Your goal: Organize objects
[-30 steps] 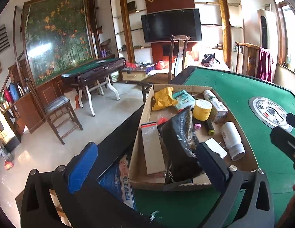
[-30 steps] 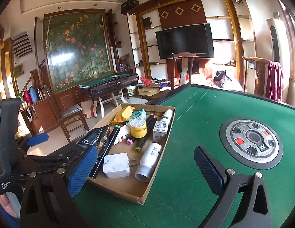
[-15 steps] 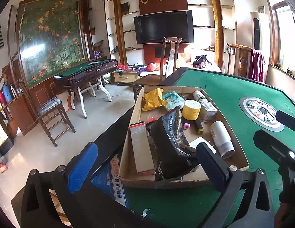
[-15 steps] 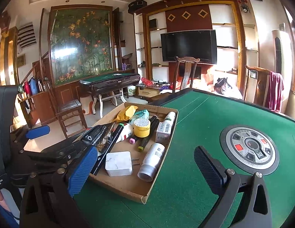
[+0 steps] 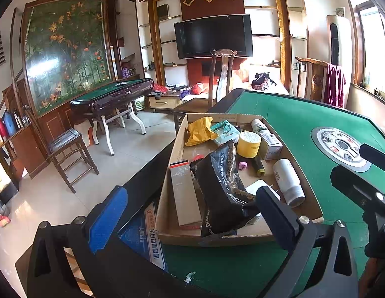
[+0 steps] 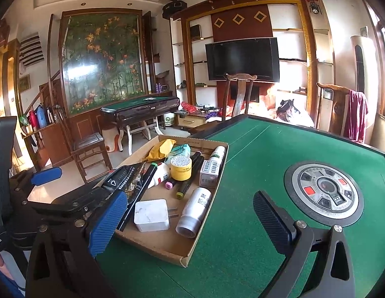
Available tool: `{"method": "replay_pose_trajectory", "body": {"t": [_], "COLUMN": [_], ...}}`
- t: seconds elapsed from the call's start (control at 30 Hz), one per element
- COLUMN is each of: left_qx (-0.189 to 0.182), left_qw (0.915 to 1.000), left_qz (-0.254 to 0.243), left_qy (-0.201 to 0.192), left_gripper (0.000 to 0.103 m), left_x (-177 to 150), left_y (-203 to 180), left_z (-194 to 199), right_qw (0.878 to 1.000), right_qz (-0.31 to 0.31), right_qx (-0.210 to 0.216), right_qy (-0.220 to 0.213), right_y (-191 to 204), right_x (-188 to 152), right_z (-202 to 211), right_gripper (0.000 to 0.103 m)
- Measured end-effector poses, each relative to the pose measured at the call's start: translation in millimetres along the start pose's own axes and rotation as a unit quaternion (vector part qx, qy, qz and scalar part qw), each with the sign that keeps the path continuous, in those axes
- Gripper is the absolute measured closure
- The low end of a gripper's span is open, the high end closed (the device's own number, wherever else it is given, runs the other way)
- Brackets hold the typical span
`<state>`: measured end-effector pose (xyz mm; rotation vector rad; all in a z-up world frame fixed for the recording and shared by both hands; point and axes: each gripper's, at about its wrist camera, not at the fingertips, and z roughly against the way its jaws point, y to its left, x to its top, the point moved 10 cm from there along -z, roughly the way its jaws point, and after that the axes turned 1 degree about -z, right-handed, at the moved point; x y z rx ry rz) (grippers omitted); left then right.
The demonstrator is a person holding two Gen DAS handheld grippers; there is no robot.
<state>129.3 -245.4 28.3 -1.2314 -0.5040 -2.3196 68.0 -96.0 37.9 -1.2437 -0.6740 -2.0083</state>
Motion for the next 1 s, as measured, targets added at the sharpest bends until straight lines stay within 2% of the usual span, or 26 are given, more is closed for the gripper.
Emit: {"method": "replay_pose_trajectory", "body": {"t": [0.43,1.0], "left_qx": [-0.012,-0.001], "left_qw": [0.9999,0.9998], "left_qz": [0.006,-0.017], "left_qy": [0.010,0.007], "left_gripper": [0.000,0.000], "left_x": [-1.4,-6.3], "left_y": [-2.6,-2.9], "left_z": [-1.8,3.1], "right_qw": [1.000,1.000], "right_qz": [-0.003,-0.004], "right_qx": [-0.002,-0.003], "right_qy": [0.000,-0.003], "right_y": [-2.2,-5.0], "right_x": [1.4,1.4], "right_z": [-0.6,-0.5], "right_gripper": [0.000,0.000]}}
